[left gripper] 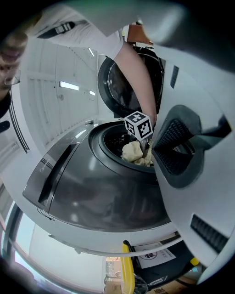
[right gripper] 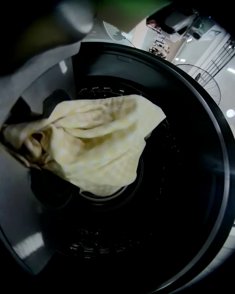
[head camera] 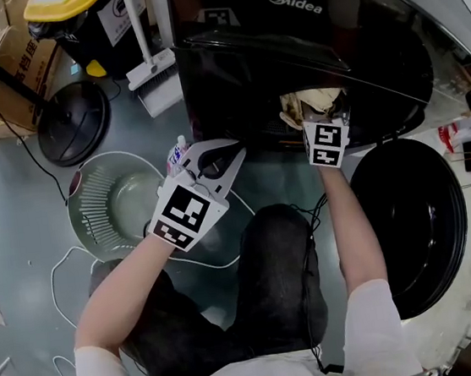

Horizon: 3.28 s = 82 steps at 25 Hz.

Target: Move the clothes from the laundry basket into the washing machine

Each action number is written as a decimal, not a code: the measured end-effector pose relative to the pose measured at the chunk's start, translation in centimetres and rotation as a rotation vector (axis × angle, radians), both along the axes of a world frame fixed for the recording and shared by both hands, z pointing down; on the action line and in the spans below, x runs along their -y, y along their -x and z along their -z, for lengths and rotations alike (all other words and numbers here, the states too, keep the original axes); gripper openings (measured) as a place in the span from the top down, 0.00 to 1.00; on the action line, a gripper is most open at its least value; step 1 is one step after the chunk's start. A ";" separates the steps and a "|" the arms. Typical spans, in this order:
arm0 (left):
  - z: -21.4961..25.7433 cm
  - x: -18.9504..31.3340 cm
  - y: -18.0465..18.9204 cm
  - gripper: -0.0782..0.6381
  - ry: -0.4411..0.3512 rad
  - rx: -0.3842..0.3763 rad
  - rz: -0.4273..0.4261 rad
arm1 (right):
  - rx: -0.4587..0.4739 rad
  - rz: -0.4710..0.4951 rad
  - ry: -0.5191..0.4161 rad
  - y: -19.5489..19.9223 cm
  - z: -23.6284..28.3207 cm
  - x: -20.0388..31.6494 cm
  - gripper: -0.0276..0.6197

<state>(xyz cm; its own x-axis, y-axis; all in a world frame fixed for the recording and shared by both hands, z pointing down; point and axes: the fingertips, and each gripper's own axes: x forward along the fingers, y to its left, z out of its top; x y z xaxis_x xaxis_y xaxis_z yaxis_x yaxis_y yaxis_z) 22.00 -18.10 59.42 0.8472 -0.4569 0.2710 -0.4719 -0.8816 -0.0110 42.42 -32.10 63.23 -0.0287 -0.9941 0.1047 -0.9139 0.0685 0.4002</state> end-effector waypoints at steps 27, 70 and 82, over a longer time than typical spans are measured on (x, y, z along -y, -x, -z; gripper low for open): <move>0.3 1.1 3.2 0.88 -0.009 0.007 0.055 | -0.010 -0.044 0.235 -1.5 -4.6 1.0 0.11; 3.1 2.5 9.3 0.88 -0.017 -0.110 0.099 | -0.011 -0.030 -0.025 7.5 7.8 -7.9 0.77; 2.4 1.4 10.0 0.88 -0.076 -0.026 0.086 | 0.034 0.045 -0.031 11.6 9.5 -9.3 0.86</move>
